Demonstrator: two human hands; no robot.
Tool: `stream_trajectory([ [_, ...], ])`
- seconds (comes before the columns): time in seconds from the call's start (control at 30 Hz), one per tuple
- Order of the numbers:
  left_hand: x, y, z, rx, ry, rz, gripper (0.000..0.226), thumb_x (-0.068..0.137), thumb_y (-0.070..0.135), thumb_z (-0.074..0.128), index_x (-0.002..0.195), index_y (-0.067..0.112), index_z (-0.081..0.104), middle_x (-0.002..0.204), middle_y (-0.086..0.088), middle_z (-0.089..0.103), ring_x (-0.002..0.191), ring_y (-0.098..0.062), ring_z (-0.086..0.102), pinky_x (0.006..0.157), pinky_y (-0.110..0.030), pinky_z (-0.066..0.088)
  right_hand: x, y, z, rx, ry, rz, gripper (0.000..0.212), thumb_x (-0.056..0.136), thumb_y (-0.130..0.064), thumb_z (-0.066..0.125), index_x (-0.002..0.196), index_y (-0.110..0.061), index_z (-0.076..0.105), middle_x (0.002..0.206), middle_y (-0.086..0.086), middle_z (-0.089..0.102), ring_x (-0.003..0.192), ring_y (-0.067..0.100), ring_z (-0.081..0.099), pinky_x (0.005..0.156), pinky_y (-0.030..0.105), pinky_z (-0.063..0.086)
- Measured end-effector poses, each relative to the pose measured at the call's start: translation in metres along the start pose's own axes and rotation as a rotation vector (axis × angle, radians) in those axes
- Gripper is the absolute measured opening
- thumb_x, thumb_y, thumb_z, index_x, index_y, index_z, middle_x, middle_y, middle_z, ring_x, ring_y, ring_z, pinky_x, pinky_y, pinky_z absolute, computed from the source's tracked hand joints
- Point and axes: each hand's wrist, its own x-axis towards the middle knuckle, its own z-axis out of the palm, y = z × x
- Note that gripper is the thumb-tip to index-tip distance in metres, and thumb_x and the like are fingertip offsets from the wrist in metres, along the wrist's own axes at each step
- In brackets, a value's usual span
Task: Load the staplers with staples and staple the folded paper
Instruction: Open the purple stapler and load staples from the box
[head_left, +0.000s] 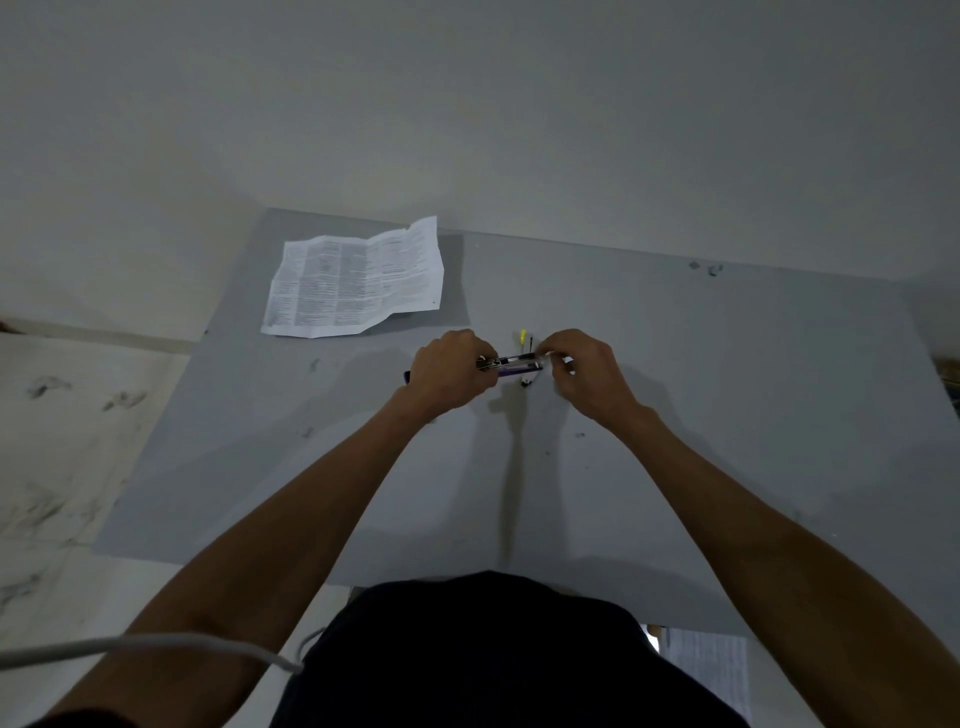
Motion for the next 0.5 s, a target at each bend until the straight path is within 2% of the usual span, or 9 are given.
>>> stream_trajectory([
  [0.1,0.0,0.001,0.0,-0.015,0.002,0.006,0.028,0.083,0.031,0.061,0.109,0.028,0.071,0.099,-0.004,0.063,0.09,-0.025,0.06,0.066,-0.029,0.038,-0.001,-0.001,0.001,0.008,0.018,-0.014,0.025,0.079,0.002,0.051,0.092,-0.005,0.071,0.093,0.009,0.069,0.084,0.021,0.065,0.074,0.029,0.052],
  [0.13,0.0,0.001,0.0,-0.022,0.005,0.005,0.028,0.083,0.031,0.061,0.109,0.028,0.071,0.099,-0.004,0.063,0.091,-0.025,0.06,0.066,-0.029,0.039,-0.001,-0.001,0.002,0.029,0.044,0.034,0.025,0.08,0.003,0.051,0.093,-0.005,0.07,0.091,0.008,0.068,0.081,0.019,0.063,0.073,0.026,0.051],
  [0.2,0.0,0.001,0.0,-0.044,0.013,-0.002,0.028,0.083,0.031,0.062,0.109,0.028,0.071,0.099,-0.004,0.064,0.092,-0.025,0.06,0.067,-0.03,0.04,-0.001,-0.003,0.002,0.177,0.108,0.243,0.022,0.084,0.002,0.052,0.099,-0.006,0.065,0.091,0.004,0.066,0.076,0.014,0.06,0.071,0.017,0.049],
  [0.27,-0.001,0.002,-0.001,-0.07,0.01,-0.012,0.028,0.082,0.03,0.063,0.109,0.027,0.071,0.1,-0.005,0.065,0.093,-0.026,0.06,0.07,-0.032,0.043,0.001,-0.007,0.002,0.514,0.073,0.522,0.02,0.088,-0.007,0.06,0.108,-0.009,0.062,0.098,0.007,0.066,0.08,0.019,0.063,0.076,0.026,0.053],
  [0.33,0.0,0.003,-0.001,-0.106,0.007,-0.019,0.027,0.081,0.03,0.064,0.106,0.025,0.072,0.098,-0.006,0.067,0.093,-0.027,0.061,0.073,-0.034,0.048,0.002,-0.014,0.003,0.818,-0.045,0.697,0.018,0.092,-0.015,0.062,0.108,-0.007,0.062,0.1,0.012,0.068,0.082,0.028,0.065,0.077,0.036,0.056],
  [0.4,0.002,0.005,-0.001,-0.136,-0.018,-0.024,0.026,0.08,0.03,0.066,0.104,0.023,0.072,0.097,-0.005,0.069,0.091,-0.026,0.062,0.076,-0.036,0.051,0.001,-0.019,0.006,0.992,-0.074,0.757,0.014,0.093,-0.013,0.06,0.103,-0.003,0.062,0.099,0.017,0.067,0.083,0.033,0.066,0.08,0.036,0.059],
  [0.5,0.005,0.003,-0.005,-0.129,-0.151,-0.028,0.036,0.076,0.034,0.073,0.109,0.02,0.066,0.103,-0.002,0.068,0.095,-0.022,0.062,0.082,-0.038,0.052,0.0,-0.019,0.009,1.053,0.013,0.779,0.008,0.093,-0.007,0.059,0.096,0.0,0.061,0.094,0.018,0.066,0.085,0.03,0.066,0.088,0.04,0.057],
])
